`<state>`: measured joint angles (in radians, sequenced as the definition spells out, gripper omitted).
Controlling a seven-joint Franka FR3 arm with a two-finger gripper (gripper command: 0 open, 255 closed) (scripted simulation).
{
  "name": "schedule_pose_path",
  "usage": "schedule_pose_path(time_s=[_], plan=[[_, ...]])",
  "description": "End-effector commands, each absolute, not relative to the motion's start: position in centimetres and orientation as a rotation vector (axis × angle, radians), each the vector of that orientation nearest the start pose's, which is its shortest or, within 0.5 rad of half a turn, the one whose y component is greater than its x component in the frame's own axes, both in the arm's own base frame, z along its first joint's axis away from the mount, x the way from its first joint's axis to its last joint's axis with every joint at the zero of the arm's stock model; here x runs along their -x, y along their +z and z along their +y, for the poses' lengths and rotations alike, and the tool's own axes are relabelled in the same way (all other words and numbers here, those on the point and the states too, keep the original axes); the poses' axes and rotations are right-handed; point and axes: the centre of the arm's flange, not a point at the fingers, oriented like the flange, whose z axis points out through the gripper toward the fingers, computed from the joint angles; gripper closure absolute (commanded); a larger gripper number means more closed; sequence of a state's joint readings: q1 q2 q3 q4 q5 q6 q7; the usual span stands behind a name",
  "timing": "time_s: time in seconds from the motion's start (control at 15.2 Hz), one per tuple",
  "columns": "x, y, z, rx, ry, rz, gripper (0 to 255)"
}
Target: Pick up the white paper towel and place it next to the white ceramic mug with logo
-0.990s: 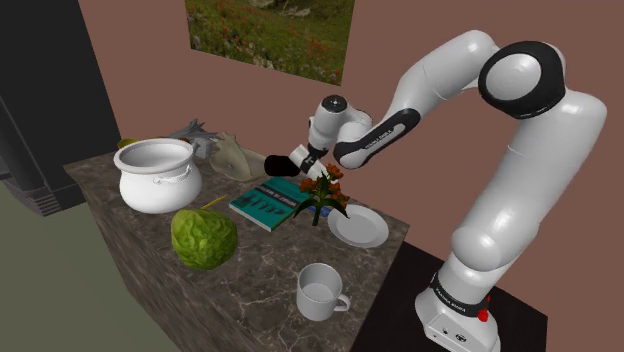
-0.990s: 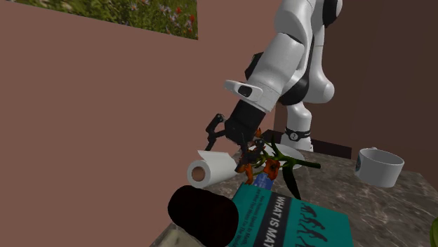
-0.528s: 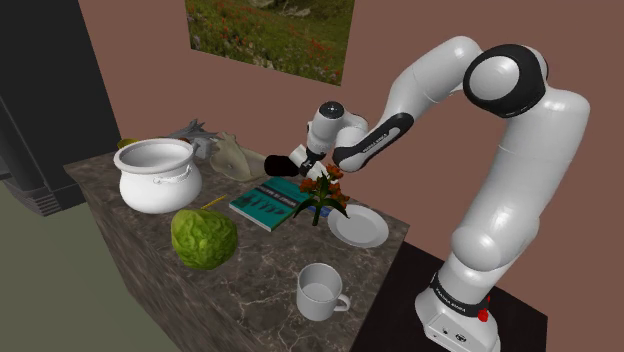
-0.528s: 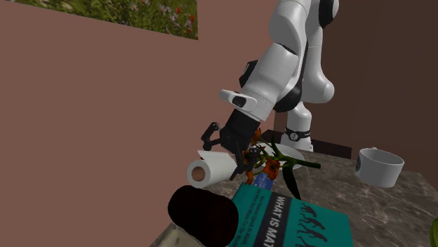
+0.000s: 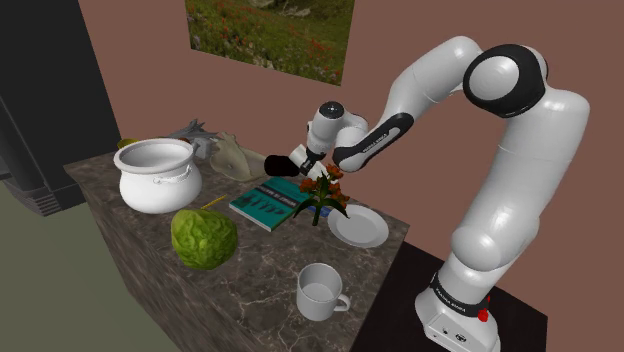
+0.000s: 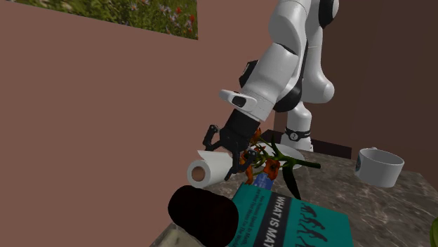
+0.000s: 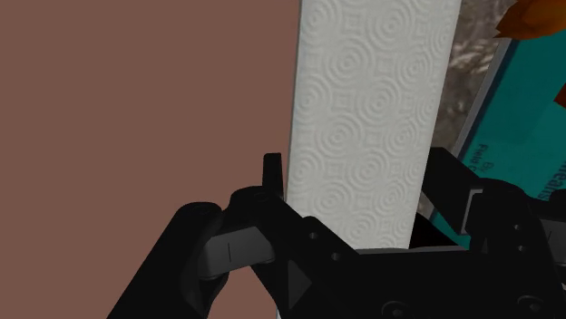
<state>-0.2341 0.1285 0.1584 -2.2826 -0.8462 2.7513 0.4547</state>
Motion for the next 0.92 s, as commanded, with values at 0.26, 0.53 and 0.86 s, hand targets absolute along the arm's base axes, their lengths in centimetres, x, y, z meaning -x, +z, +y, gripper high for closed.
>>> schedule_pose_path(time_s=[0.26,0.53,0.86], plan=[[-54.9,32.5,-1.2,3.409,-0.691,-0.346,255],[-54.9,34.1,-1.2,3.409,-0.691,-0.346,255],[-54.9,36.8,-1.2,3.409,-0.691,-0.346,255]])
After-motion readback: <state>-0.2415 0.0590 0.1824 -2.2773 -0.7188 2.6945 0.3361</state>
